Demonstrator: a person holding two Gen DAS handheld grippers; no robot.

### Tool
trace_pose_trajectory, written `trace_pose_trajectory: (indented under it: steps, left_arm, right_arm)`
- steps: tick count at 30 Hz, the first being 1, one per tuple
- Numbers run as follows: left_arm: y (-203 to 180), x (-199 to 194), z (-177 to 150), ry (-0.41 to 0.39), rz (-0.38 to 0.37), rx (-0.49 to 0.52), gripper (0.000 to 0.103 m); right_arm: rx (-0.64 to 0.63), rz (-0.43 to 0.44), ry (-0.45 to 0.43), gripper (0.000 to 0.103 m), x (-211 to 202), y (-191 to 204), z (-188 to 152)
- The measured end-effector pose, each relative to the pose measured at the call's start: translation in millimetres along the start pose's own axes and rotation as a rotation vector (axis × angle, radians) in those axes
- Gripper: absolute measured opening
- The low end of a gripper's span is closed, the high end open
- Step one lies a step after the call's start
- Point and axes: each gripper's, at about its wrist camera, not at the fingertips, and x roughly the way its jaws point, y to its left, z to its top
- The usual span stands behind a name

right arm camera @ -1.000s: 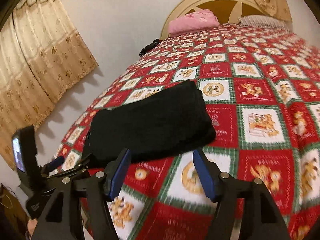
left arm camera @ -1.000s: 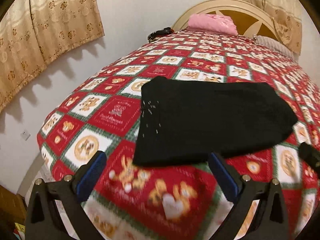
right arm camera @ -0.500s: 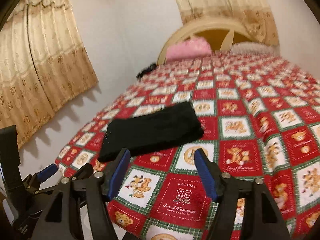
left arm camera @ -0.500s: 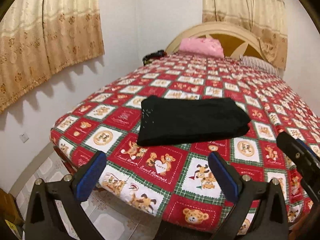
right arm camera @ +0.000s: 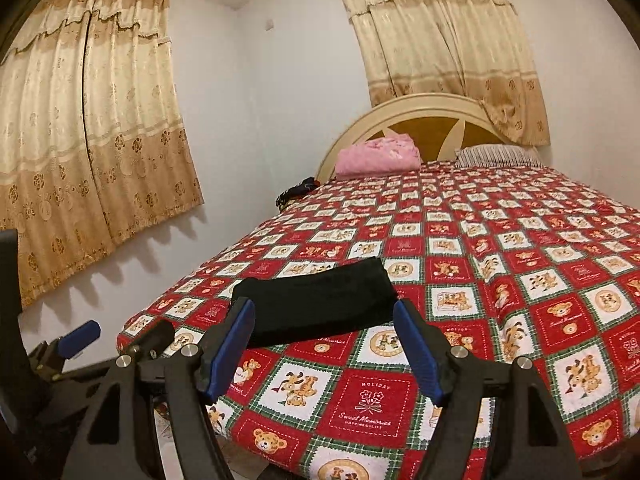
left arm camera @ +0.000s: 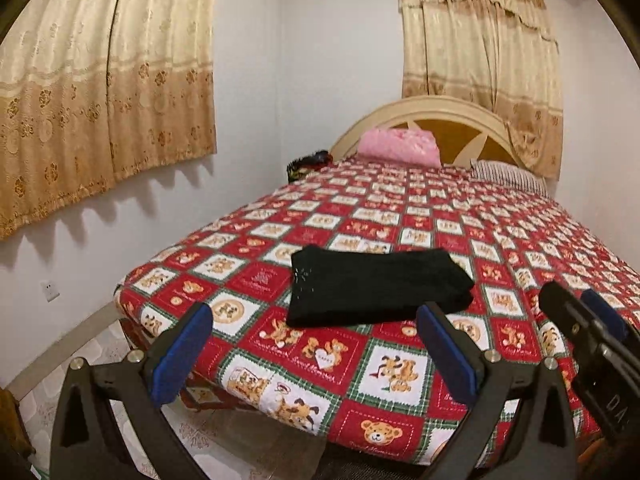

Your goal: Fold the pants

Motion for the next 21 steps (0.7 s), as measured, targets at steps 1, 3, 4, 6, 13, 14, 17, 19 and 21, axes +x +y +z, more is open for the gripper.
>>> trace_pose_trajectory:
  steps: [1,3,4,6,13,14,17,19,21]
  left_arm:
    - [-1,-2,0,-0.009,-0.003,0.003,0.103]
    - [-3,-5,0,-0.017,-0.007,0.012,0.103]
    - [-5,-7,-1,-0.020,-0.008,0.019,0.103]
    - [-9,-7,-1,-0.023,-0.005,0.037,0.103]
    - [-14,-11,-2,-0.030,-0.001,0.057,0.103]
    - [-14,-11,-2,-0.027,0.001,0.057,0.103]
    - [-15,-12,-2,-0.021,0.001,0.057,0.103]
    - [-15,-12,-3,-0.020,0.000,0.057,0.103]
    - [-15,-13,-2,-0.022,-0.002,0.056,0.103]
  right_arm:
    - [-0.001,-0.002,-0.006,0.073,-2,0,1]
    - [0.000,-0.003,-0.014,0.073,-5,0,1]
    - [0.004,-0.004,-0.018,0.073,-6,-2,2]
    - [0.013,-0.001,-0.024,0.073,-9,-4,3]
    - [0.014,0.002,-0.025,0.073,-10,-5,4]
    - [0.012,0.002,-0.026,0.073,-10,-5,4]
    - [0.013,0.001,-0.030,0.073,-11,-4,4]
    - [0.015,-0.001,-0.032,0.073,-12,-5,4]
    - [0.017,-0.003,-0.032,0.073,-12,-5,3]
